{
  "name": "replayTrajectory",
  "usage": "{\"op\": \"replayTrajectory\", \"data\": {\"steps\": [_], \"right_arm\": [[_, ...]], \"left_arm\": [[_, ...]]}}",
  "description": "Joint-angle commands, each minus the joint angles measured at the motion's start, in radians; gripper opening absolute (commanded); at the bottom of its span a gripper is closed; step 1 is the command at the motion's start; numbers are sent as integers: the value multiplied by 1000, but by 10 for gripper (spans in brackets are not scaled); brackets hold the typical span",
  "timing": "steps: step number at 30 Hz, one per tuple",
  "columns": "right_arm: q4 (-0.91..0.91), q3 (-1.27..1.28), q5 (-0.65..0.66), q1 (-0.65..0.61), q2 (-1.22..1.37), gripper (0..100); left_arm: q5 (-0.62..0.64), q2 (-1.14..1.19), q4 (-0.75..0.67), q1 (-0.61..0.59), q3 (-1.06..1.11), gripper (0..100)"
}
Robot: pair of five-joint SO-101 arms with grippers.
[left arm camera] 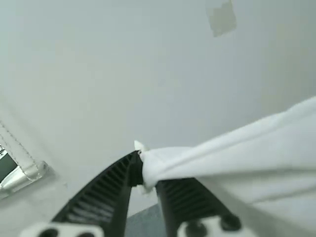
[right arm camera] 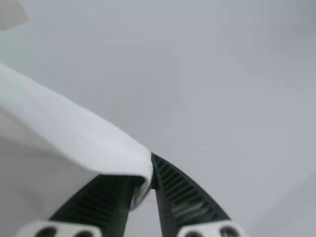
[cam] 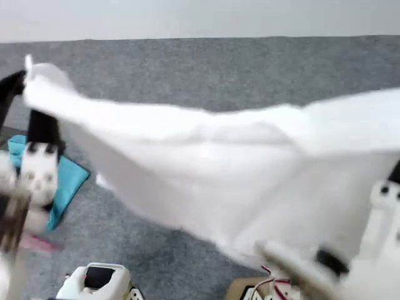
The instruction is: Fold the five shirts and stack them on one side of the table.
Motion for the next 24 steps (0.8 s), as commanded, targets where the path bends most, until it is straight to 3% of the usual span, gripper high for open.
{"op": "replayTrajectory", "data": {"steps": [1,10,20,24], "right_arm": [[-22,-3,12,13,-30,10],[-16,-2,77,13,-125,10],[-16,150,77,12,-130,11],[-19,267,77,10,-127,11]], "left_arm": [[3,-55,18,-6,-18,7],[3,-207,20,-8,45,7],[2,-454,12,-8,519,7],[0,-528,-72,-8,700,7]]}}
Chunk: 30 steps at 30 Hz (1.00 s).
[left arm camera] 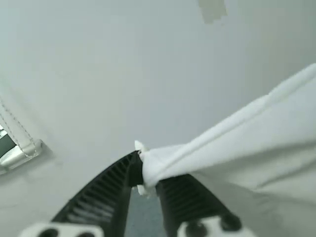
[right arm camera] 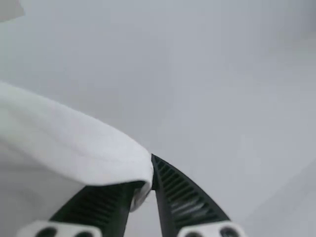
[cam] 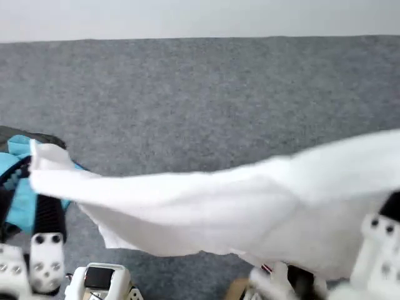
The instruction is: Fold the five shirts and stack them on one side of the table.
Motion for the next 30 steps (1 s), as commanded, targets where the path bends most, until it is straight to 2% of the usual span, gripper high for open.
{"op": "replayTrajectory", "data": {"steps": [1,7,11,21,30], "right_arm": [[-25,120,9,7,5,11],[-25,347,9,-44,5,11],[-45,526,9,-108,7,11],[-607,1174,6,-131,5,11],[-1093,1571,5,-211,16,11]], "left_arm": [[0,-37,-80,-8,157,7],[0,-66,-250,-8,433,7],[0,-64,-442,-8,644,7],[-29,-3,-1048,-8,1187,7],[-31,371,-1456,-8,1230,7]]}}
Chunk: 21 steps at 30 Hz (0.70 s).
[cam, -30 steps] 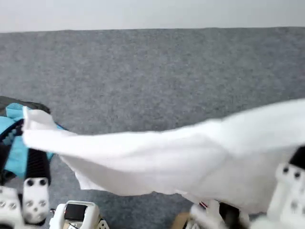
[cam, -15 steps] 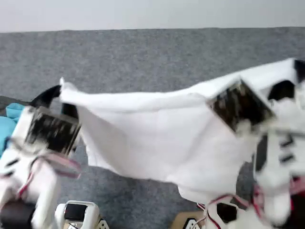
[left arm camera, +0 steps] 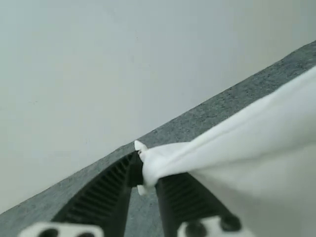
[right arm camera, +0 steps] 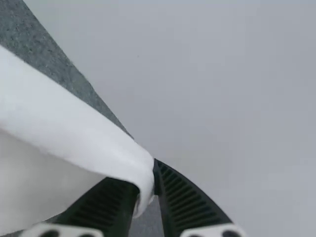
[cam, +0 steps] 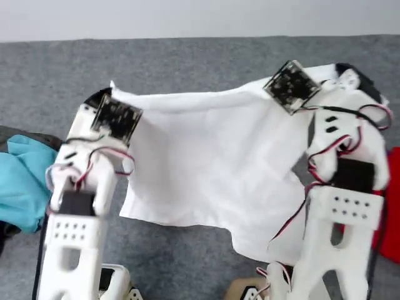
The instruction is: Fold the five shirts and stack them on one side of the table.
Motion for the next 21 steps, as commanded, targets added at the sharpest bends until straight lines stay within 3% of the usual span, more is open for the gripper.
{"op": "replayTrajectory", "data": {"steps": [1,7,12,21], "right_arm": [[-197,66,6,-39,5,11],[-343,0,9,-19,193,11],[-348,-176,9,10,383,10],[-348,-479,11,21,710,10]], "left_arm": [[-17,155,-176,-8,-18,7],[-11,443,-198,-28,-263,7],[-17,706,-187,-43,-512,7],[-17,1114,-49,-46,-903,7]]}}
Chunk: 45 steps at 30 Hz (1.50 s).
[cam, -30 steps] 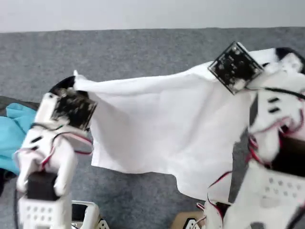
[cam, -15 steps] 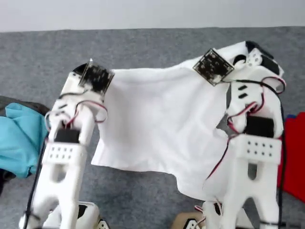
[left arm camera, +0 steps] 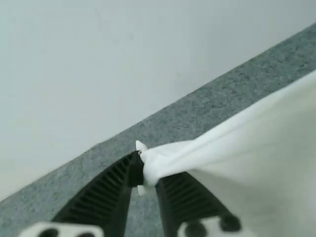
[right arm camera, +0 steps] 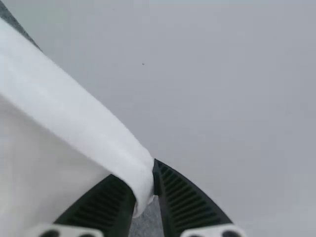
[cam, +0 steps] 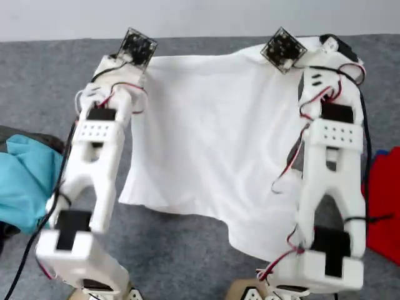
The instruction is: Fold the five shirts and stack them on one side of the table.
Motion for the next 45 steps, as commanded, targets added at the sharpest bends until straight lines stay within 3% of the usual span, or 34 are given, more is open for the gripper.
{"op": "replayTrajectory", "data": {"steps": [1,11,21,26,32,40,45], "right_arm": [[-24,-175,12,31,85,10],[-13,-450,71,53,309,10],[36,-465,132,81,311,10],[85,-466,143,76,302,10],[383,-465,150,59,189,10],[792,-463,150,64,45,10],[1006,-463,150,64,-10,10]], "left_arm": [[-12,135,51,-17,-193,7],[-140,502,325,-20,-657,7],[-146,726,506,-6,-1020,7],[-146,769,669,-6,-1184,7],[-155,767,964,-6,-1369,6],[-334,773,1370,0,-1521,6],[-381,766,1436,-6,-1503,6]]}}
